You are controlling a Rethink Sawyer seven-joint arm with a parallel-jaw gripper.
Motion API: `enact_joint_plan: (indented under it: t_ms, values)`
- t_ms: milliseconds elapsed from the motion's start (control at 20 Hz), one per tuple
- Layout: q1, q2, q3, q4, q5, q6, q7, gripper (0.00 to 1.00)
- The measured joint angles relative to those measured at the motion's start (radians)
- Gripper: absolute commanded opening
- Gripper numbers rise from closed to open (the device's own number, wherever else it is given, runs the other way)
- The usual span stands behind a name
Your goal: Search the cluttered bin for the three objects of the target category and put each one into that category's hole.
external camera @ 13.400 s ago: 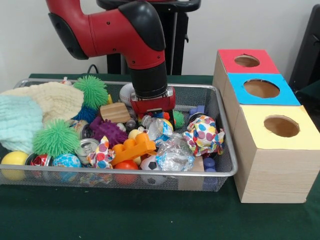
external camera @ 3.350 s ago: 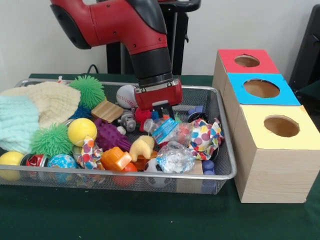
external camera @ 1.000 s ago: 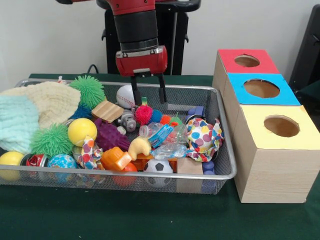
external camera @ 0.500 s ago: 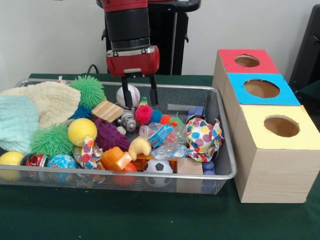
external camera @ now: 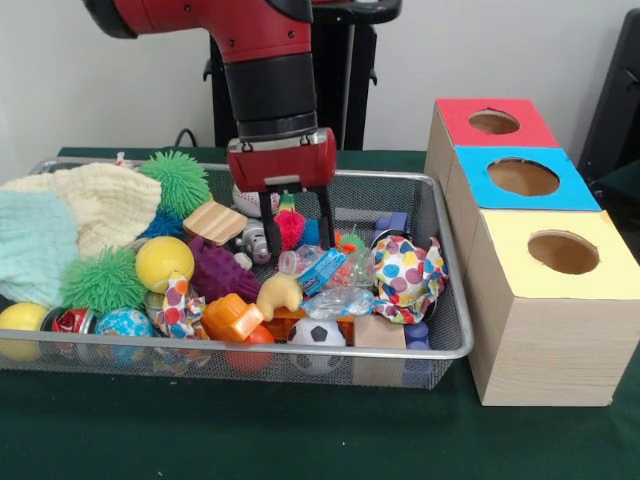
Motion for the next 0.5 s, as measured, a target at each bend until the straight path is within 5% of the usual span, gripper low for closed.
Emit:
enact_joint_plan:
  t_ms: [500]
  values:
    - [0.027, 0.067, -0.015, -0.060, 0.000, 0.000, 0.000, 1.00]
